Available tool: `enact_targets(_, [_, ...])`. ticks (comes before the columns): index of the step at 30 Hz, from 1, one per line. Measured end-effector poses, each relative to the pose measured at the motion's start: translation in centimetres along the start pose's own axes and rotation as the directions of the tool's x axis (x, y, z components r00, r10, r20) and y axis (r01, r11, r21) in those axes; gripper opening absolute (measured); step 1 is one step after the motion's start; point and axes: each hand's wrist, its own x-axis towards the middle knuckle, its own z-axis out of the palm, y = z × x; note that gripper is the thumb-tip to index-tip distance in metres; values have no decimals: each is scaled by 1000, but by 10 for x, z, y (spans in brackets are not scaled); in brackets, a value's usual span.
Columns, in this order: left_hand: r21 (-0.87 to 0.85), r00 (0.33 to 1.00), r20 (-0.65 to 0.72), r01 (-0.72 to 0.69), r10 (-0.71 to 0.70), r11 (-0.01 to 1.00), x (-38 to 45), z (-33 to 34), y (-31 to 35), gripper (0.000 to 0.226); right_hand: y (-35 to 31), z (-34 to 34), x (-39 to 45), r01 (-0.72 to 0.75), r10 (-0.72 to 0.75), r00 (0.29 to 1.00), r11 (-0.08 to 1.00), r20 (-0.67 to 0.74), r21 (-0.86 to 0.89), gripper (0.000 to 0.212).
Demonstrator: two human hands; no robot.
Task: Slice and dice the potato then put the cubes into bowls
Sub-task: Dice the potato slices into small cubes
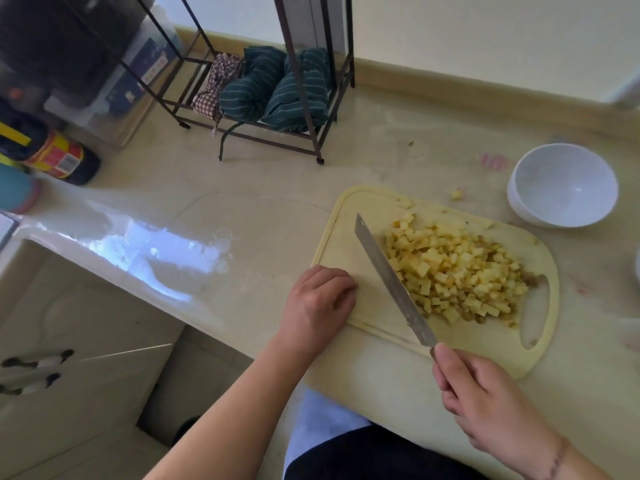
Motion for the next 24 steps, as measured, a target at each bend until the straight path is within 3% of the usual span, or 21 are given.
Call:
enact_targets(8, [-81, 997, 65, -30, 35, 996, 31, 20, 5, 16, -4, -9, -8, 32, -34, 999, 997, 18, 72, 50])
enact_targets(11, [-105, 998, 68, -7, 14, 994, 26, 3, 2, 14, -6, -13, -15, 116, -125, 990, 986, -72, -124, 57])
enact_targets(14, [-230, 950, -90, 273, -300, 934, 18, -27, 12, 22, -5, -10, -20, 143, -217, 968, 891, -127, -431, 70])
enact_targets(15, [-275, 927, -139, 301, -347, 913, 20, -38, 16, 21, -8, -6, -22, 133, -239, 962, 827, -129, -547, 70])
enact_targets(17, [-290, 968, -155, 148, -199, 946, 25, -55, 23, 11, -15, 4, -28, 72, -259, 955, 680, -147, -730, 67])
enact_targets(19, [-200, 996, 34, -69, 77, 977, 32, -63, 27, 7, -15, 13, -29, 15, -254, 952, 590, -168, -808, 68])
enact_targets(21, [-100, 933, 290, -191, 212, 976, 38, -64, 27, 17, -16, 24, -31, -28, -244, 952, 531, -185, -847, 84])
enact_targets(24, [-39, 854, 446, -278, 266, 960, 43, -54, 21, 25, -20, 33, -33, -76, -197, 963, 463, -186, -883, 107])
